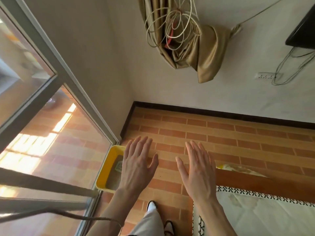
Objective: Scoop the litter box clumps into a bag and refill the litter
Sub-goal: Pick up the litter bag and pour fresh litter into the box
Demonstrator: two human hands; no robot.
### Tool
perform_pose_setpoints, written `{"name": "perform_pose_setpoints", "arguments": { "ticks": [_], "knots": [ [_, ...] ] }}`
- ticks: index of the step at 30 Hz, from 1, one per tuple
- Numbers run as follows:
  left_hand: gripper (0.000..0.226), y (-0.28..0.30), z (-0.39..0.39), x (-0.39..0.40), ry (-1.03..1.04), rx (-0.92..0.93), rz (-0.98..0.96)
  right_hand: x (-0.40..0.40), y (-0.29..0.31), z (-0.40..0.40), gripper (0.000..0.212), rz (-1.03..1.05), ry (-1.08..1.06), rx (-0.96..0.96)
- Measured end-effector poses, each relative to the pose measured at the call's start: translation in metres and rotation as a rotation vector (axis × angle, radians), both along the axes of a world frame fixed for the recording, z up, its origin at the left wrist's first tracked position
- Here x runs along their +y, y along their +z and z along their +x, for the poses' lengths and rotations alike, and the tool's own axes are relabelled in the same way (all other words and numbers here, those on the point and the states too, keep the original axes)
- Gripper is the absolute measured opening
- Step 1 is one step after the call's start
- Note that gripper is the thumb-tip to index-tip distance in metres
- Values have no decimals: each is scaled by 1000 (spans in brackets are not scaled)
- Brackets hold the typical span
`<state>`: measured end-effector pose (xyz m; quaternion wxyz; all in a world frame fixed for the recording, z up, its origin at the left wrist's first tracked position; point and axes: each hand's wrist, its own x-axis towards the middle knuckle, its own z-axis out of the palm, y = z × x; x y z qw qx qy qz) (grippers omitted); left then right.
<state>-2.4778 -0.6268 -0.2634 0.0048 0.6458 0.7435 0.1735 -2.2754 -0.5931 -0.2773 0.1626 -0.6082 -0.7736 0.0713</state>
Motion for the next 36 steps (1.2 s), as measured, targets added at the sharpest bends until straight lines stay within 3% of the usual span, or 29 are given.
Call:
{"name": "perform_pose_setpoints", "arguments": {
  "ticks": [8,22,36],
  "knots": [
    [56,-17,8,102,-28,-26,-6,96,-8,0,68,-20,-79,-18],
    [50,-11,0,308,-281,-70,119,262,11,-6,68,5,-255,-61],
    [48,-14,100,518,-610,-91,180,433,3,71,65,43,-457,-3]
  ]
}}
